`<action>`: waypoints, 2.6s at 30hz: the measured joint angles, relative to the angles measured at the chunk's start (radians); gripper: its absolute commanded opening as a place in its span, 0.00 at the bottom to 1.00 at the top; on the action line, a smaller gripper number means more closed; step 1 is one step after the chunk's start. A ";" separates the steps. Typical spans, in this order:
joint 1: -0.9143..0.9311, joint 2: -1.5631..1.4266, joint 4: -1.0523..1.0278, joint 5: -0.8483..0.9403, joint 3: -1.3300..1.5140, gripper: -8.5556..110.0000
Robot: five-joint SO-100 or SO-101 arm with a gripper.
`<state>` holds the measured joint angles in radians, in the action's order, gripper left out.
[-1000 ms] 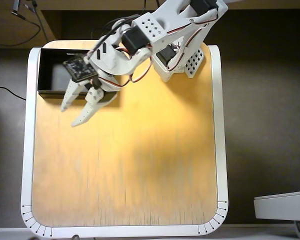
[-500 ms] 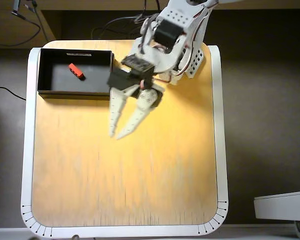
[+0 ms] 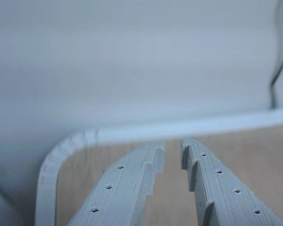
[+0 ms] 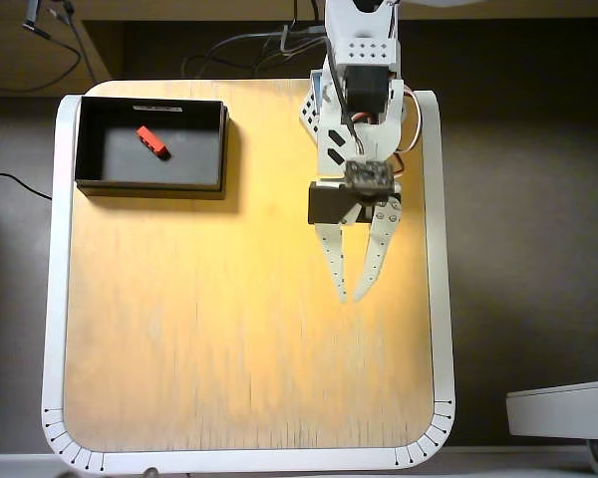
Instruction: Grasp a lego block and put it in the bin.
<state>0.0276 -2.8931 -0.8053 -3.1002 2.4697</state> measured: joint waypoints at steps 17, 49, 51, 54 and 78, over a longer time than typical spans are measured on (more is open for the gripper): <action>-0.084 -0.262 0.002 -0.018 0.469 0.07; -0.083 -0.311 -0.509 0.077 0.548 0.07; -0.083 -0.311 -0.517 0.095 0.548 0.07; -0.083 -0.311 -0.520 0.107 0.548 0.07; -0.083 -0.311 -0.520 0.129 0.548 0.08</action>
<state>-0.0552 -3.2045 -1.3254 -2.9713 3.0173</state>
